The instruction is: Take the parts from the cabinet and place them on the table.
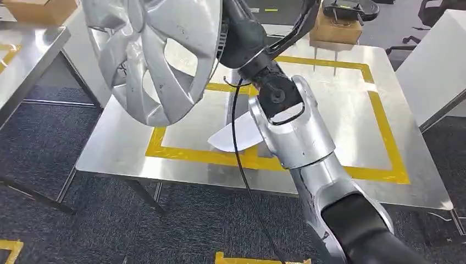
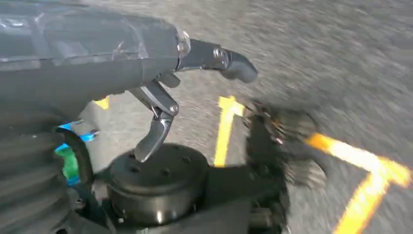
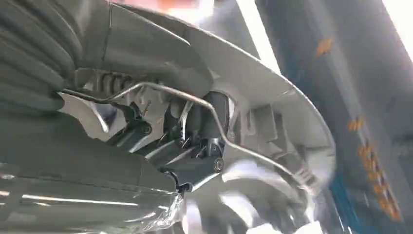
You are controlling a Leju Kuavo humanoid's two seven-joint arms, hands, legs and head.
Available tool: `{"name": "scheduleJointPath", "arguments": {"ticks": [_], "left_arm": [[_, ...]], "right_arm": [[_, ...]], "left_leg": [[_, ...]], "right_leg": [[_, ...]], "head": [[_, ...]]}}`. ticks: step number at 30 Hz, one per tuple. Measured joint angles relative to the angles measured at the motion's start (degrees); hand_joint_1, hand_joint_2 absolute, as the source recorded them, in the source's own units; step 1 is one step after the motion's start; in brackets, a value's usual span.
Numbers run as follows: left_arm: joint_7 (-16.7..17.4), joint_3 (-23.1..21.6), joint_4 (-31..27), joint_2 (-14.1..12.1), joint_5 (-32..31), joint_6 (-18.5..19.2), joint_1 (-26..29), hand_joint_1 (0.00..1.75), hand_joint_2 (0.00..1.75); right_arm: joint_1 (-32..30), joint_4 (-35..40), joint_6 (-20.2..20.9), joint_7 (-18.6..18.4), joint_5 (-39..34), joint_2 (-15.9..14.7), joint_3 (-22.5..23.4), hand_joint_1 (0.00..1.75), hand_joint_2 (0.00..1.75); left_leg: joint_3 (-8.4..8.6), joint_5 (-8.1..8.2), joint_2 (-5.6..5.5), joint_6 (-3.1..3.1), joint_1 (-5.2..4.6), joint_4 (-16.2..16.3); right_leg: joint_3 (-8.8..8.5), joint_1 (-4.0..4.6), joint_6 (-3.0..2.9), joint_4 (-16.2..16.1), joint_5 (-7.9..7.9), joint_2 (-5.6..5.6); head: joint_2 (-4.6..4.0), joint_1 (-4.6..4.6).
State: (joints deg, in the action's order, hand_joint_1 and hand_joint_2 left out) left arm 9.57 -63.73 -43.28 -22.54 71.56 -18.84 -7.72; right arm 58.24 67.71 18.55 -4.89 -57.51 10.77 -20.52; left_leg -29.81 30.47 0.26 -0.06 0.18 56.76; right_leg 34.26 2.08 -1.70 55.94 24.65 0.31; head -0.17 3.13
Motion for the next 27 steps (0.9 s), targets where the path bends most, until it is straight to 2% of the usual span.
{"name": "scheduleJointPath", "arguments": {"ticks": [2,5,7,9,11,14,18,21,24,27], "left_arm": [[-0.9,0.0,-0.1,-0.5,-0.6,0.6,0.0,0.0,1.75],[-1.4,0.0,-0.1,-1.4,-0.9,1.2,0.1,0.0,1.75],[-2.4,0.0,-0.2,-1.7,-1.5,1.3,0.1,0.0,1.75],[-2.8,0.0,-0.9,-2.2,-2.9,1.6,0.1,0.0,1.75],[-2.9,0.0,-1.1,-2.9,-4.5,3.9,0.2,0.0,1.75],[-3.5,0.0,-0.9,-3.6,-6.6,7.5,0.2,0.0,1.75],[-2.9,-0.1,-0.7,-4.0,-9.6,9.9,0.2,0.0,1.75],[-2.2,0.0,-0.7,-4.5,-11.4,10.8,0.2,0.0,1.75],[-1.3,0.0,-1.0,-4.8,-12.6,10.0,0.3,0.0,1.75],[-1.0,0.0,-1.6,-4.9,-13.1,9.6,0.4,0.0,1.75]], "right_arm": [[1.2,-0.7,-3.5,3.7,8.8,-0.5,0.0,1.75,1.75],[2.8,-1.7,-4.6,5.5,12.4,-1.2,0.1,1.75,1.75],[3.9,-2.5,-6.1,7.7,17.3,-1.7,0.0,1.75,1.75],[7.8,-5.5,-6.9,12.4,25.7,-3.0,-0.2,1.75,1.75],[13.0,-9.9,-8.0,16.3,31.8,-4.5,-0.3,1.75,1.75],[19.6,-16.7,-13.7,20.6,41.8,-5.4,-0.5,1.75,1.75],[26.2,-24.5,-22.0,21.8,52.3,-6.4,-1.0,1.75,1.75],[28.6,-28.4,-28.0,22.0,59.1,-7.0,-1.3,1.75,1.75],[31.2,-31.4,-29.7,21.2,63.5,-7.4,-1.6,1.75,1.75],[33.1,-33.6,-29.8,20.9,64.2,-7.5,-1.8,1.75,1.75]], "left_leg": [[0.0,0.0,-0.05,0.0,-0.06,0.0],[0.0,-0.01,-0.1,0.01,-0.11,0.0],[-0.01,-0.01,-0.15,0.01,-0.19,0.0],[-0.15,-0.06,-0.26,0.08,-0.25,0.0],[-0.2,-0.06,-0.31,0.1,-0.26,0.0],[-0.19,-0.06,-0.36,0.1,-0.31,0.0],[-0.2,-0.06,-0.51,0.1,-0.3,0.0],[-0.21,-0.06,-0.61,0.1,-0.32,0.0],[-0.2,-0.06,-0.59,0.1,-0.36,0.0],[-0.2,-0.05,-0.61,0.1,-0.36,0.0]], "right_leg": [[0.0,-0.06,0.0,0.0,0.0,-0.01],[0.0,-0.14,0.0,0.0,0.0,-0.01],[0.02,-0.21,0.0,0.0,0.0,-0.02],[0.16,-0.28,0.0,0.1,0.0,-0.07],[0.19,-0.31,0.0,0.1,0.0,-0.11],[0.19,-0.35,0.0,0.1,0.0,-0.13],[0.18,-0.35,0.0,0.1,0.01,-0.2],[0.18,-0.38,0.0,0.1,0.01,-0.2],[0.18,-0.39,0.0,0.1,0.01,-0.19],[0.18,-0.39,0.0,0.1,0.01,-0.2]], "head": [[0.0,-0.04],[0.0,0.02],[0.0,-0.04],[0.0,-0.11],[0.0,0.0],[0.0,-0.09],[0.0,-0.04],[0.0,0.0],[0.0,0.0],[0.0,0.04]]}}
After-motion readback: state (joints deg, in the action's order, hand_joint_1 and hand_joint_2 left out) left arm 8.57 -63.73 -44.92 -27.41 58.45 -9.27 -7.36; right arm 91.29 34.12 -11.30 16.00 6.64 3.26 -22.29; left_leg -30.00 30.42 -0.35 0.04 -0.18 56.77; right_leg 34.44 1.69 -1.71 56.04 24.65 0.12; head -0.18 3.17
